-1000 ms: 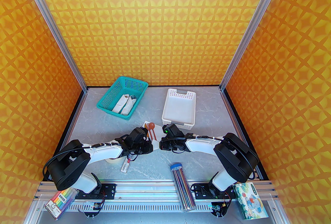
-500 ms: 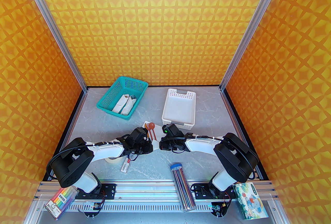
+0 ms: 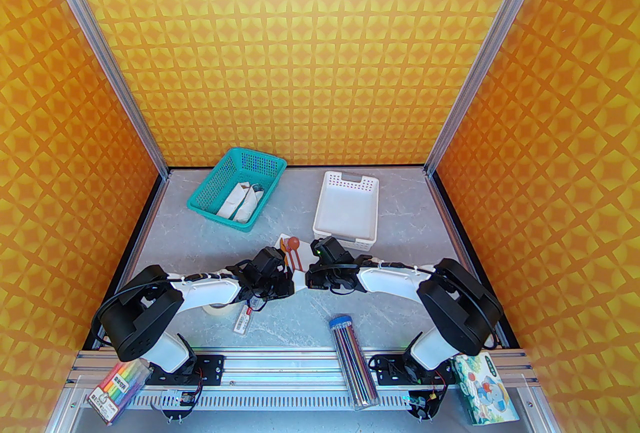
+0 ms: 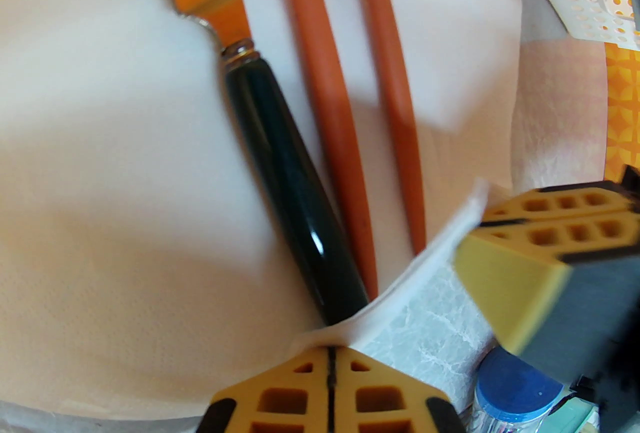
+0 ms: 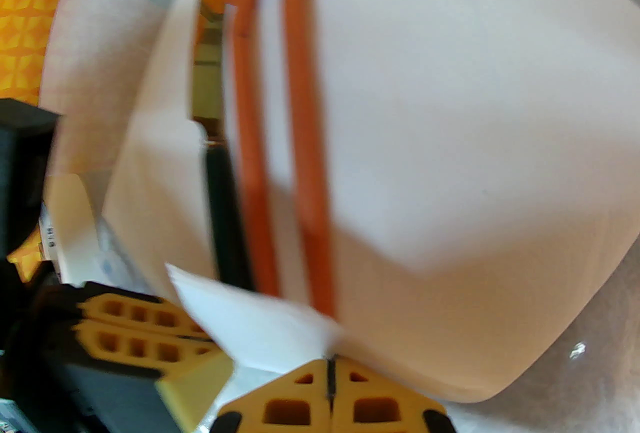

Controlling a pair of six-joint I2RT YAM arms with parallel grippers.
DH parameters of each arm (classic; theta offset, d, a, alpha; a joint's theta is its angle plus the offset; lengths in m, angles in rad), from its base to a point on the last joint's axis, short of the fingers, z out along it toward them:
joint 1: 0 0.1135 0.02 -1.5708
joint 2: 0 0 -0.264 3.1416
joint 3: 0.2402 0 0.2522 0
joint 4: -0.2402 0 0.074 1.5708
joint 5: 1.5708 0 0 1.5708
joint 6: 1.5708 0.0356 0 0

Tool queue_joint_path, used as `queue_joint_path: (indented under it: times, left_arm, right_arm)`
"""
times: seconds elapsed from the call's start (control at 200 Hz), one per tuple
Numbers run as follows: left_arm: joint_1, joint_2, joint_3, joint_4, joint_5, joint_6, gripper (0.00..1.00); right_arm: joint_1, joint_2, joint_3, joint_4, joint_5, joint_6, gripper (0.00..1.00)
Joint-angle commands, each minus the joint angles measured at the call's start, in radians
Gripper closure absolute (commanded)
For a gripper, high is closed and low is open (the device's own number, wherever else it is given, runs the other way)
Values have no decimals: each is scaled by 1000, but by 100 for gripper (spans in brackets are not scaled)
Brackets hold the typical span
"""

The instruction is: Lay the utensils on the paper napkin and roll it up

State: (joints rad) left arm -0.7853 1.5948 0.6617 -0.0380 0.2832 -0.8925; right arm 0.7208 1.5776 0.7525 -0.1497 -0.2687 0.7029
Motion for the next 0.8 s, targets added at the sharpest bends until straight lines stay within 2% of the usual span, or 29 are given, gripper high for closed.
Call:
queue_joint_path:
  times: [0.0,0.365,0.795]
  left_arm:
    - [6,16,-6,-28,-15,-12,94]
    - [6,17,-4,-33,-16,-13,96]
    - [6,16,-2,-42,-17,-13,97]
  right_arm:
    - [12,-38,21,-24,8,1,100]
    - [67,11,19,16,9,30,100]
    - [68,61,35,10,37,18,100]
